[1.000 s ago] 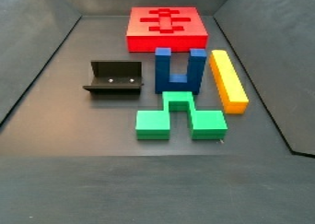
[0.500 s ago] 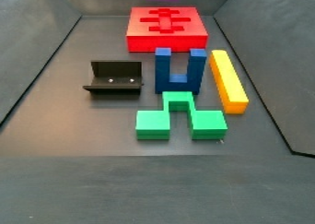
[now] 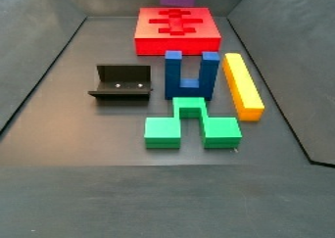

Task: Pick up the purple object. Move up. Place the purple object on the fixture. Regrasp the purple object. Move to above the board. Insert the purple object.
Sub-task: Insert the purple object.

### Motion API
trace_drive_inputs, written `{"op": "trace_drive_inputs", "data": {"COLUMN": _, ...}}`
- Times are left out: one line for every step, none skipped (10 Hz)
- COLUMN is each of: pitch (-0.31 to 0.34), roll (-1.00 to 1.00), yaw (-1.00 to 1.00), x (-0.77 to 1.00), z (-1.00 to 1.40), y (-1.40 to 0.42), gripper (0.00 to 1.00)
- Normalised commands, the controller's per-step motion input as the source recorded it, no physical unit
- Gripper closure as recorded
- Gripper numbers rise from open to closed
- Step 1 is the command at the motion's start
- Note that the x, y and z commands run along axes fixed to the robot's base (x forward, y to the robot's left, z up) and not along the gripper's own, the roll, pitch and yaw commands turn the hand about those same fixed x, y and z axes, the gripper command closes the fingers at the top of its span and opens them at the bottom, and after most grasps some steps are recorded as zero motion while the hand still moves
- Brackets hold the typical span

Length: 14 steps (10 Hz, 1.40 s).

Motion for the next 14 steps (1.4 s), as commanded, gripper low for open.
{"op": "trace_drive_inputs", "data": {"pitch": -0.124, "roll": 0.14, "yaw": 0.25, "x": -0.06, "z": -0.42, "y": -0.38, "gripper": 1.00}}
{"op": "trace_drive_inputs", "data": {"pitch": -0.100, "roll": 0.16, "yaw": 0.19, "x": -0.09, "z": -0.37, "y": -0.35, "gripper": 1.00}}
{"op": "trace_drive_inputs", "data": {"pitch": -0.100, "roll": 0.16, "yaw": 0.15, "x": -0.13, "z": -0.39, "y": -0.32, "gripper": 1.00}}
{"op": "trace_drive_inputs", "data": {"pitch": -0.099, "roll": 0.13, "yaw": 0.13, "x": -0.13, "z": -0.37, "y": -0.32, "gripper": 1.00}}
{"op": "trace_drive_inputs", "data": {"pitch": -0.097, "roll": 0.12, "yaw": 0.11, "x": -0.06, "z": -0.31, "y": -0.31, "gripper": 1.00}}
{"op": "trace_drive_inputs", "data": {"pitch": -0.073, "roll": 0.14, "yaw": 0.05, "x": 0.00, "z": -0.25, "y": -0.26, "gripper": 1.00}}
{"op": "trace_drive_inputs", "data": {"pitch": -0.031, "roll": 0.23, "yaw": 0.00, "x": 0.00, "z": -0.20, "y": -0.21, "gripper": 1.00}}
{"op": "trace_drive_inputs", "data": {"pitch": -0.004, "roll": 0.21, "yaw": 0.00, "x": 0.03, "z": -0.09, "y": -0.14, "gripper": 1.00}}
{"op": "trace_drive_inputs", "data": {"pitch": 0.000, "roll": 0.19, "yaw": -0.03, "x": 0.22, "z": 0.00, "y": -0.04, "gripper": 1.00}}
{"op": "trace_drive_inputs", "data": {"pitch": 0.030, "roll": 0.13, "yaw": -0.02, "x": 0.36, "z": 0.00, "y": 0.00, "gripper": 1.00}}
{"op": "trace_drive_inputs", "data": {"pitch": 0.039, "roll": 0.11, "yaw": -0.04, "x": 0.31, "z": 0.00, "y": 0.00, "gripper": 1.00}}
{"op": "trace_drive_inputs", "data": {"pitch": 0.079, "roll": 0.15, "yaw": -0.12, "x": 0.28, "z": 0.00, "y": 0.00, "gripper": 1.00}}
{"op": "trace_drive_inputs", "data": {"pitch": 0.110, "roll": 0.18, "yaw": -0.18, "x": 0.32, "z": 0.00, "y": 0.00, "gripper": 1.00}}
{"op": "trace_drive_inputs", "data": {"pitch": 0.127, "roll": 0.22, "yaw": -0.20, "x": 0.28, "z": 0.00, "y": 0.00, "gripper": 1.00}}
